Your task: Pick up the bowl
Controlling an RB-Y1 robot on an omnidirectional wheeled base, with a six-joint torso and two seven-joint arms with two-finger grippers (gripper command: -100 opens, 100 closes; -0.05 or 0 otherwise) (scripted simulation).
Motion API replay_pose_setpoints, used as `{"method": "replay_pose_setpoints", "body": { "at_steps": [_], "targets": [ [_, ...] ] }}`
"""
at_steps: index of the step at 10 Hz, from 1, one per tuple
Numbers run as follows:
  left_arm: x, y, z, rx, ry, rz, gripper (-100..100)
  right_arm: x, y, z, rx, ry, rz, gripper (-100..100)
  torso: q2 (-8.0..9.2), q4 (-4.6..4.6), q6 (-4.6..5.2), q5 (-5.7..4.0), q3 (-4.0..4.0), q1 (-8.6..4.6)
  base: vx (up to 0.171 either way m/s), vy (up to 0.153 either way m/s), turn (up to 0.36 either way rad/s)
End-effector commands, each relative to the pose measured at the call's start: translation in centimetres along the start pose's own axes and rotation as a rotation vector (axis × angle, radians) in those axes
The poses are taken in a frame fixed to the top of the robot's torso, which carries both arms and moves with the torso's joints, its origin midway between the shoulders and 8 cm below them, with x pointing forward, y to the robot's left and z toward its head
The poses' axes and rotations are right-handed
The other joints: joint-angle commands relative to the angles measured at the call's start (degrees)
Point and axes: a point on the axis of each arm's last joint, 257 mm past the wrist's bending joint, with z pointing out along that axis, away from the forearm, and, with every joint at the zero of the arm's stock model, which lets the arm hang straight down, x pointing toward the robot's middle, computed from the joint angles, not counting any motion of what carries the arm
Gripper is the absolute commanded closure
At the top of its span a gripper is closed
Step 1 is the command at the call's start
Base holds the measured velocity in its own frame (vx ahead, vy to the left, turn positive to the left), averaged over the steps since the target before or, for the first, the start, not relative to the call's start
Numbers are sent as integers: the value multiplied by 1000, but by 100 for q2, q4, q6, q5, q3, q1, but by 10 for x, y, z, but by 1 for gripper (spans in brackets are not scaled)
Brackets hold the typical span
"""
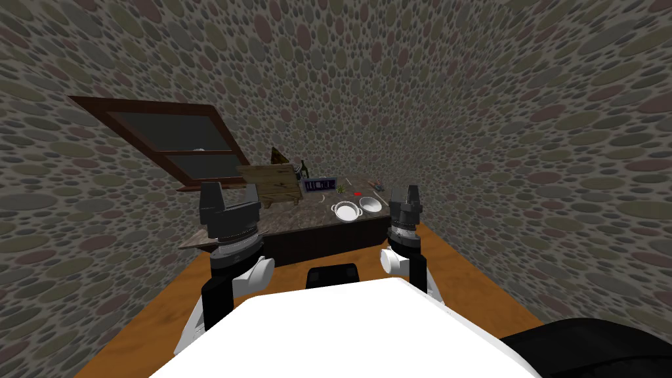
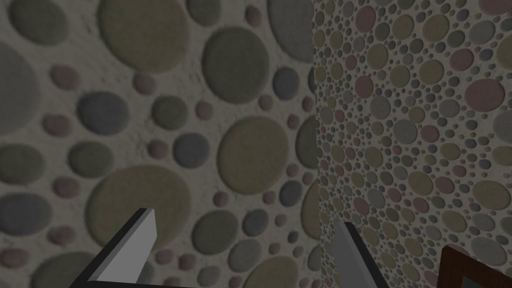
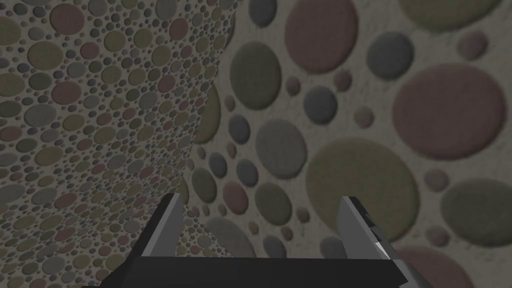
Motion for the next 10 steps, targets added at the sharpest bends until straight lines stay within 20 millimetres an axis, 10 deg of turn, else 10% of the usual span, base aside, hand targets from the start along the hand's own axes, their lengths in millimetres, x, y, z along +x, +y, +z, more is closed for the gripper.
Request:
{"method": "replay_pose_setpoints", "body": {
  "at_steps": [1,10],
  "targets": [
    [0,0,0,0,0,0,0,9,-8,-7,20,51,-17,-100,0,0,0,0,0,0,-33,18,-45],
    [0,0,0,0,0,0,0,56,-89,-101,267,340,-126,-100,31,8,-1,5,19,22,-81,50,-30]
  ]
}}
